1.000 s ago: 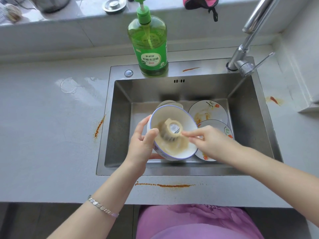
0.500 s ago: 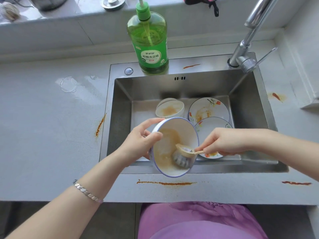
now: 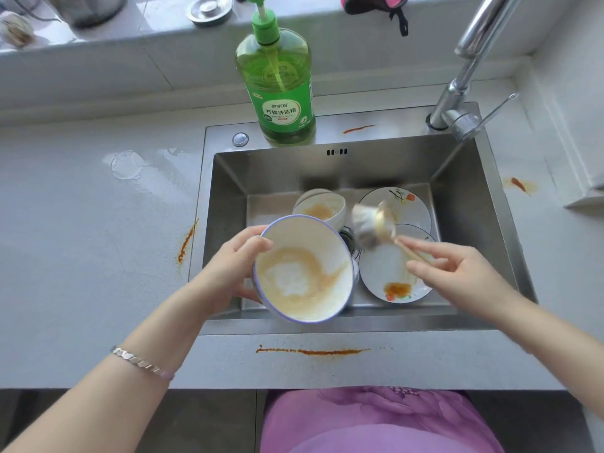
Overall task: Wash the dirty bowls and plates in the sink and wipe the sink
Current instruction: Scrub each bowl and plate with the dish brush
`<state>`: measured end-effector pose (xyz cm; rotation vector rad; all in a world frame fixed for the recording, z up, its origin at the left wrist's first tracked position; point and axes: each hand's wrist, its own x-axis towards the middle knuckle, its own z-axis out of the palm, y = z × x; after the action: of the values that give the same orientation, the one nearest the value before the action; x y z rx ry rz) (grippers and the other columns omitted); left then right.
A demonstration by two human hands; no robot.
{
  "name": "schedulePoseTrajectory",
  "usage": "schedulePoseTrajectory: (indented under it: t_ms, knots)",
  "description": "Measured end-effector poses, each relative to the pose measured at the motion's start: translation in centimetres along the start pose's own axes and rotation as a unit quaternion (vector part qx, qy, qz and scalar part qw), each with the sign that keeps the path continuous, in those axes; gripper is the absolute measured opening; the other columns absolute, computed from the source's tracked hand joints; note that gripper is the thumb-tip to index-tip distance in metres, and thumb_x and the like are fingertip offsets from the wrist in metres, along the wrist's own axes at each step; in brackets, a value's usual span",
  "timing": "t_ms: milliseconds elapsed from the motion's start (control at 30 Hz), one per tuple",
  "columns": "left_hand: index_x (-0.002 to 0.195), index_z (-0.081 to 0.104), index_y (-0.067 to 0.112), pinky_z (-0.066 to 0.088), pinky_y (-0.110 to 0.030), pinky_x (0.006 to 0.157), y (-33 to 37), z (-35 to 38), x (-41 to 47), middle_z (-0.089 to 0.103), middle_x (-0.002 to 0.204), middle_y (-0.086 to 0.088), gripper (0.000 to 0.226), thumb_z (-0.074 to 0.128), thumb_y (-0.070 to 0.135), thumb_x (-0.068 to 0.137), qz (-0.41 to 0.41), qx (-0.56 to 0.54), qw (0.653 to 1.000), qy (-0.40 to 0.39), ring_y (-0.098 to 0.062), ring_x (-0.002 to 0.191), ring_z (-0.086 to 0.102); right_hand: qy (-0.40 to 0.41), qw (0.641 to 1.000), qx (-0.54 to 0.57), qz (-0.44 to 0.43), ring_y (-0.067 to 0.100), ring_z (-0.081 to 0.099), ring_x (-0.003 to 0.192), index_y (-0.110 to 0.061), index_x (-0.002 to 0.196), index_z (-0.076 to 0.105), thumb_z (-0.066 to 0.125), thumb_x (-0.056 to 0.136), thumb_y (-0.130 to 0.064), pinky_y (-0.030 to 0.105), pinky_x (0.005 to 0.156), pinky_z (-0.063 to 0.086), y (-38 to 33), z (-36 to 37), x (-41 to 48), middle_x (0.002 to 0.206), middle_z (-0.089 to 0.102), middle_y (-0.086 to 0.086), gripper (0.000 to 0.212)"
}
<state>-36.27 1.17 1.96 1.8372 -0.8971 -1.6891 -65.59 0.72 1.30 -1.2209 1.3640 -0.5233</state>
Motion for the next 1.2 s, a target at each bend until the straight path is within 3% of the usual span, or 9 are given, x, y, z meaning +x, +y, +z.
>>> schedulePoseTrajectory:
  t_ms: [133, 267, 433, 633, 733, 900, 1033, 1133, 1200]
  knots:
    - [0.098, 0.065, 0.032, 0.052, -0.032, 0.048, 0.8, -0.3, 0.4, 0.067, 0.093, -0.002, 0.035, 0.054, 0.035, 0.066, -0.017, 0.009, 0.995, -0.094, -0.022, 0.08, 0.064, 0.015, 0.978, 0.196, 0.075, 0.004, 0.021, 0.033, -0.042, 0.123, 0.049, 0.071, 0.065, -0.025, 0.013, 0.032, 0.019, -0.2, 2.7, 0.1, 0.072, 0.069, 0.014, 0.064]
    - [0.099, 0.067, 0.029, 0.052, -0.029, 0.054, 2.2, 0.6, 1.0, 0.066, 0.085, 0.003, 0.053, 0.058, 0.049, 0.051, 0.006, 0.058, 0.989, -0.138, -0.016, 0.073, 0.062, -0.042, 0.972, 0.206, 0.1, 0.006, 0.019, 0.036, -0.043, 0.122, 0.05, 0.07, 0.078, -0.009, 0.014, 0.033, 0.016, 0.4, 4.7, 0.5, 0.049, 0.043, -0.005, 0.059]
    - [0.106, 0.063, 0.037, 0.053, -0.033, 0.063, 2.5, 1.6, 1.5, 0.069, 0.099, 0.005, 0.053, 0.06, 0.052, 0.056, 0.039, 0.038, 0.996, -0.071, -0.02, 0.088, 0.067, 0.048, 0.969, 0.223, 0.094, 0.009, 0.021, 0.039, -0.044, 0.119, 0.054, 0.064, 0.082, 0.0, 0.015, 0.034, 0.019, 0.4, 5.2, 0.6, 0.052, 0.042, 0.0, 0.058]
    - [0.121, 0.043, 0.033, 0.055, -0.024, 0.071, -2.3, 5.9, -1.1, 0.068, 0.093, 0.009, 0.067, 0.069, 0.032, 0.059, 0.115, -0.145, 0.982, 0.026, -0.005, 0.085, 0.067, 0.158, 0.939, 0.274, 0.135, 0.01, 0.016, 0.039, -0.036, 0.128, 0.053, 0.062, 0.079, 0.003, 0.014, 0.034, 0.018, 0.4, 6.2, 1.1, 0.06, 0.034, 0.001, 0.064]
    - [0.13, 0.035, 0.038, 0.057, -0.028, 0.077, -3.5, 9.2, -1.8, 0.066, 0.1, 0.002, 0.078, 0.071, 0.023, 0.062, 0.117, -0.263, 0.956, 0.053, -0.009, 0.091, 0.067, 0.176, 0.926, 0.298, 0.149, 0.007, 0.018, 0.036, -0.036, 0.13, 0.05, 0.059, 0.079, 0.004, 0.015, 0.032, 0.019, -0.5, 7.4, 1.1, 0.041, 0.042, -0.011, 0.065]
    - [0.128, 0.038, 0.041, 0.057, -0.034, 0.073, -1.9, 10.0, -1.4, 0.068, 0.084, 0.02, 0.063, 0.056, 0.023, 0.07, 0.167, -0.309, 0.92, 0.174, -0.005, 0.085, 0.065, 0.16, 0.92, 0.335, 0.128, 0.004, 0.022, 0.034, -0.037, 0.13, 0.048, 0.067, 0.081, -0.006, 0.014, 0.031, 0.019, -1.9, 8.4, 0.9, 0.055, 0.054, -0.003, 0.061]
    - [0.134, 0.042, 0.032, 0.056, -0.03, 0.058, -0.7, 7.1, -1.3, 0.064, 0.091, 0.026, 0.06, 0.049, 0.025, 0.075, 0.169, -0.239, 0.938, 0.185, 0.003, 0.081, 0.065, 0.195, 0.954, 0.225, 0.035, 0.003, 0.026, 0.035, -0.036, 0.124, 0.056, 0.053, 0.093, -0.024, 0.015, 0.033, 0.023, -2.8, 4.9, 0.4, 0.042, 0.041, -0.011, 0.033]
    - [0.131, 0.042, 0.033, 0.055, -0.025, 0.052, -0.6, 5.5, -1.5, 0.063, 0.078, 0.034, 0.054, 0.05, 0.024, 0.079, 0.167, -0.126, 0.965, 0.159, 0.008, 0.071, 0.064, 0.038, 0.998, 0.058, 0.001, 0.005, 0.019, 0.038, -0.037, 0.116, 0.06, 0.048, 0.096, -0.019, 0.014, 0.036, 0.019, -4.5, 2.0, -0.1, 0.039, 0.028, -0.013, 0.03]
    - [0.125, 0.046, 0.041, 0.055, -0.027, 0.054, -0.7, 4.9, -1.4, 0.063, 0.074, 0.03, 0.054, 0.048, 0.031, 0.072, 0.16, -0.078, 0.972, 0.153, 0.007, 0.067, 0.062, -0.097, 0.987, -0.125, 0.009, 0.005, 0.019, 0.037, -0.043, 0.113, 0.059, 0.048, 0.096, -0.023, 0.017, 0.038, 0.018, -4.8, 1.7, -0.2, 0.031, 0.031, -0.012, 0.028]
